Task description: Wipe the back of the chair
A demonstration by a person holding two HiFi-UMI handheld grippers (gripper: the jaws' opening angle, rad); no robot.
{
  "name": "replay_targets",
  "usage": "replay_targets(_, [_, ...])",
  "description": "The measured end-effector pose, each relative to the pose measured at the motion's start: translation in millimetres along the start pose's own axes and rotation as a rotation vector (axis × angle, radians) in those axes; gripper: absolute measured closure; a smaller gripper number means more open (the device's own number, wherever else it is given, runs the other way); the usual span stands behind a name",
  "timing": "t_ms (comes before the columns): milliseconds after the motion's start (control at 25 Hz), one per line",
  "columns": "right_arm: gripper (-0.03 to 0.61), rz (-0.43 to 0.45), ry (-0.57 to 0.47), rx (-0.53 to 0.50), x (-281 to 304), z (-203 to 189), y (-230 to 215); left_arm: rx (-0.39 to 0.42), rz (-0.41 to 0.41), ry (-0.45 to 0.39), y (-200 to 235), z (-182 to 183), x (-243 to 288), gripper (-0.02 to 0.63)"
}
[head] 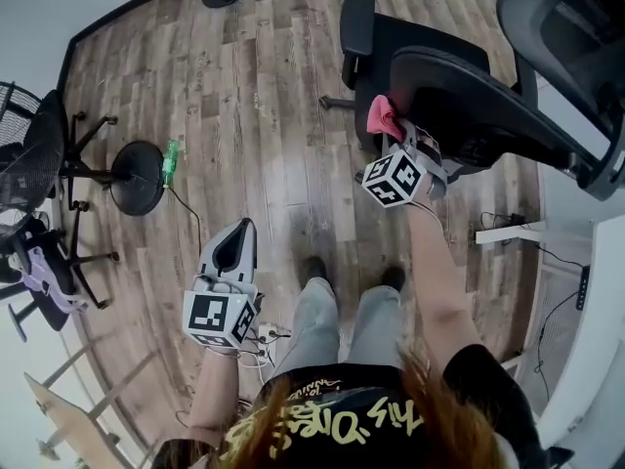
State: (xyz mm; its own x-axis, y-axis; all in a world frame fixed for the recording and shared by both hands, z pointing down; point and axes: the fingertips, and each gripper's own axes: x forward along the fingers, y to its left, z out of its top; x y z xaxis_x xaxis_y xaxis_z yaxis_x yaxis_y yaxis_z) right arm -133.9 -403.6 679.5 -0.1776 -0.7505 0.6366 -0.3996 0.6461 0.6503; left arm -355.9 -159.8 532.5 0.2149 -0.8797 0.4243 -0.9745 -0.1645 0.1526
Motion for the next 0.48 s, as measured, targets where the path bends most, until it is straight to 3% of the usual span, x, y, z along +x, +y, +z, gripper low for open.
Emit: replay_targets(480, [0.517,0.128,0.068,-0.007,55.2,-26.0,40.1,0.004,0.03,0.005,-1.4,-8.0,11.7,0.621])
